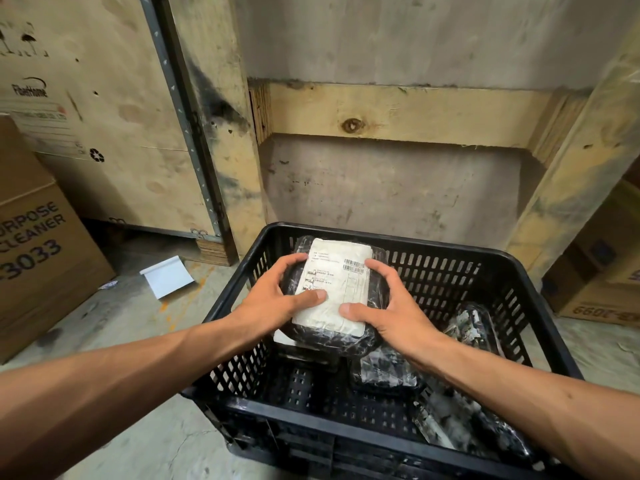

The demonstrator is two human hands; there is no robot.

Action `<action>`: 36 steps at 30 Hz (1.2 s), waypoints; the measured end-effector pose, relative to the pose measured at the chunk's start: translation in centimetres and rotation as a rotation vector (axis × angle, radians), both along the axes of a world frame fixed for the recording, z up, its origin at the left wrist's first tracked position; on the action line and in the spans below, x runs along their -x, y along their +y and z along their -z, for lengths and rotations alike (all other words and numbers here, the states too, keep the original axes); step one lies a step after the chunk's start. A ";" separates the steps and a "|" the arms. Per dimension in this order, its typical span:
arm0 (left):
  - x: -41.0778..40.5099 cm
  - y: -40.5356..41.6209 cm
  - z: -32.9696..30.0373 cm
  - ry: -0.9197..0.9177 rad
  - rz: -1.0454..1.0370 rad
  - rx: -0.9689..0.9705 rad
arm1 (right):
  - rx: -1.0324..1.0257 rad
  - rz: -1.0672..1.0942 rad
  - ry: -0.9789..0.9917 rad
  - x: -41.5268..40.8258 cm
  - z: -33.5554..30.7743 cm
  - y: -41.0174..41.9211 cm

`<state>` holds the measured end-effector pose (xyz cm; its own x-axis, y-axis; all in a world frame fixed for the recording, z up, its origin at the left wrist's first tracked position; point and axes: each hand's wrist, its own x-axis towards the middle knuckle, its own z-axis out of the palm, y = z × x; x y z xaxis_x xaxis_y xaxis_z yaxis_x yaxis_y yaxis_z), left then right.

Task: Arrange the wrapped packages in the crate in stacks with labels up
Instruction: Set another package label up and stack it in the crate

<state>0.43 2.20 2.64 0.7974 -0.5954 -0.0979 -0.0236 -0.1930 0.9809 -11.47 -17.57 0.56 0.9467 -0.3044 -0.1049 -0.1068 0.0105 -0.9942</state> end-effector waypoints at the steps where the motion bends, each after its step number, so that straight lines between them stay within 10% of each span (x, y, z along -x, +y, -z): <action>1: -0.1 0.2 0.1 -0.014 0.012 -0.041 | 0.047 -0.018 0.014 -0.1 0.1 0.0; 23: -4.2 -0.4 4.8 -0.103 0.086 -0.709 | 0.593 -0.287 0.412 -7.1 7.1 0.9; 29: -2.8 -1.2 3.4 -0.475 0.123 -0.997 | 1.163 -0.416 0.237 -7.3 6.6 0.0; 32: -3.3 -1.7 2.9 -0.687 0.290 -1.099 | 1.226 -0.487 0.218 -7.5 6.3 -0.4; 36: -6.1 -2.5 1.7 -0.484 0.547 -1.169 | 1.205 -0.569 0.253 -7.7 6.1 -0.8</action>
<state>6.54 -0.27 0.95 0.5882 -0.6053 -0.5364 -0.6519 -0.7473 0.1285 -3.73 -18.40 -5.56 0.9659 0.0937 -0.2413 0.0156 -0.9517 -0.3067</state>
